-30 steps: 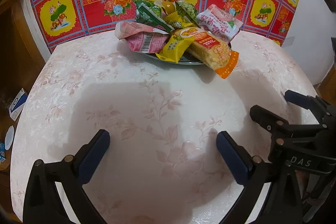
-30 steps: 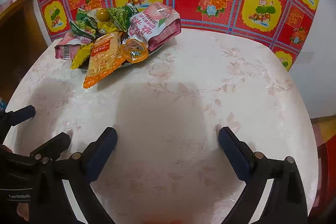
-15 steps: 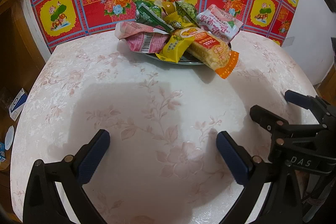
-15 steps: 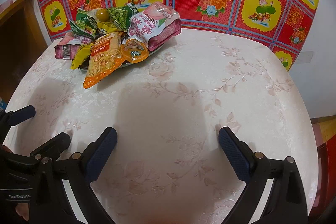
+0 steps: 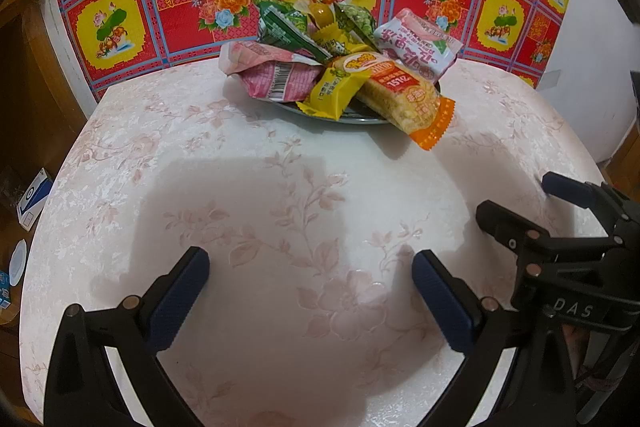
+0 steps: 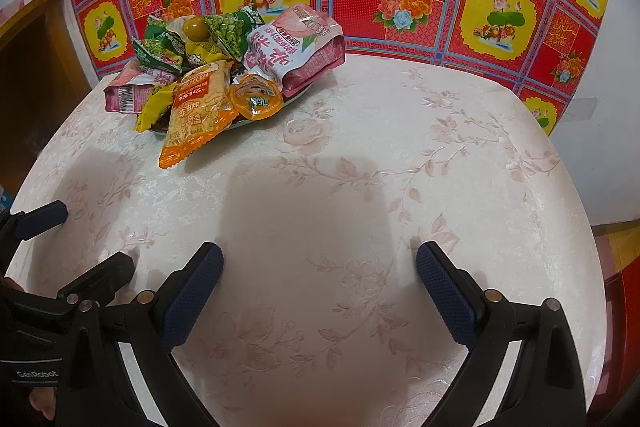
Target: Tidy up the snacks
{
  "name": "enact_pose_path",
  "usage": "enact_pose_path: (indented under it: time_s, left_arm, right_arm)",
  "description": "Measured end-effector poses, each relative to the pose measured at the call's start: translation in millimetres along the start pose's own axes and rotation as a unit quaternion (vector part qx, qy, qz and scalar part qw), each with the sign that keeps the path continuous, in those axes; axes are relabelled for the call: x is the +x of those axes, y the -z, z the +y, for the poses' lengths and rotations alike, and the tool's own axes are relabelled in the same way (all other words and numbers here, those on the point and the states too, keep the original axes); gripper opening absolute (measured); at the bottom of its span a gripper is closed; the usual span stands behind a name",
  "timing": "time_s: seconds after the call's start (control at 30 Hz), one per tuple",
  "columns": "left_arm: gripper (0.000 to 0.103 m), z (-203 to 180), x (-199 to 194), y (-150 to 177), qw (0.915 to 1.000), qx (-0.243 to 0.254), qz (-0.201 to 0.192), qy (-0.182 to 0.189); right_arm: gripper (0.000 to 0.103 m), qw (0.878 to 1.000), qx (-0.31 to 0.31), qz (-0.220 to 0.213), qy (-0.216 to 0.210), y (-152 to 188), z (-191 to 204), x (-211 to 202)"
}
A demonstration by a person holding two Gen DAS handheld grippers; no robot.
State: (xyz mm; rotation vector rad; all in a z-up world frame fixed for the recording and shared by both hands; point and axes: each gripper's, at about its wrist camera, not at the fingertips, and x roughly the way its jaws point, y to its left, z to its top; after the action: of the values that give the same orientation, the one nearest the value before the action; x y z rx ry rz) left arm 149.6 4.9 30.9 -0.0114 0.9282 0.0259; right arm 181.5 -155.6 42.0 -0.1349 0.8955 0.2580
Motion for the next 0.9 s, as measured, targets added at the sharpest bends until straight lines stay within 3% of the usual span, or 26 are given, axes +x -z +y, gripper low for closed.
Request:
enact_pose_path:
  time_s: [0.9]
  left_arm:
    - [0.103,0.0,0.1,0.2,1.0,0.0,0.0,0.0]
  right_arm:
    - [0.099,1.0,0.0,0.0,0.0,0.1,0.3,0.0]
